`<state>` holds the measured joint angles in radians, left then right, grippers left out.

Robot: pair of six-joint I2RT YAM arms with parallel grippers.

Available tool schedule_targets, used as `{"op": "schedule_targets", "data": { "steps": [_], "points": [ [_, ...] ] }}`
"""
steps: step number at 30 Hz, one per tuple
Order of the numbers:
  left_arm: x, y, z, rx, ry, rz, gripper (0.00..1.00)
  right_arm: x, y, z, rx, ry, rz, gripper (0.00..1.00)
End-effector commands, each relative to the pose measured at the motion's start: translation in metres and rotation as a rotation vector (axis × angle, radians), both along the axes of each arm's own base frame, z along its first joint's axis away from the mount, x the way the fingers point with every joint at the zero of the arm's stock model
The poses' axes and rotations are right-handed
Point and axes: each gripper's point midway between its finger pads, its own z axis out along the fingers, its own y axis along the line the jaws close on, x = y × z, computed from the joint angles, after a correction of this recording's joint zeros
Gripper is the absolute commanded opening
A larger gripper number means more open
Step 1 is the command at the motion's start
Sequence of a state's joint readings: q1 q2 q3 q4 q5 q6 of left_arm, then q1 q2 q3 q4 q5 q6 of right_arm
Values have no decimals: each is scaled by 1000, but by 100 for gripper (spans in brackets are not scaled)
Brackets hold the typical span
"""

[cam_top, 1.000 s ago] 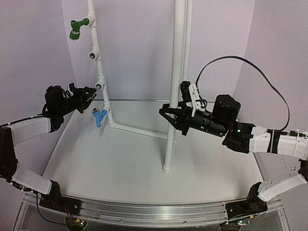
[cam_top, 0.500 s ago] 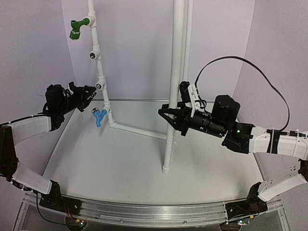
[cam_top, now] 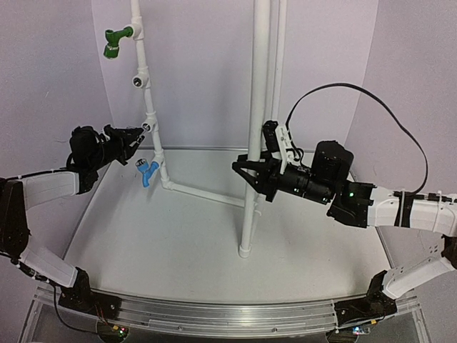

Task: Install the water faucets

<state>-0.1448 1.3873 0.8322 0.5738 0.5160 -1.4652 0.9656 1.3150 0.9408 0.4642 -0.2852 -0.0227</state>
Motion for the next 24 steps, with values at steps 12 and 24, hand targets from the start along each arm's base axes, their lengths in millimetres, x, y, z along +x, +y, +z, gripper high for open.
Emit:
{"op": "schedule_targets", "data": {
  "steps": [12, 24],
  "points": [
    [7, -2, 43, -78, -71, 15, 0, -19, 16, 0, 59, 185, 87, 0],
    [9, -9, 32, 103, -138, 29, 0, -21, 18, 2, 63, 188, 100, 0]
  ]
}}
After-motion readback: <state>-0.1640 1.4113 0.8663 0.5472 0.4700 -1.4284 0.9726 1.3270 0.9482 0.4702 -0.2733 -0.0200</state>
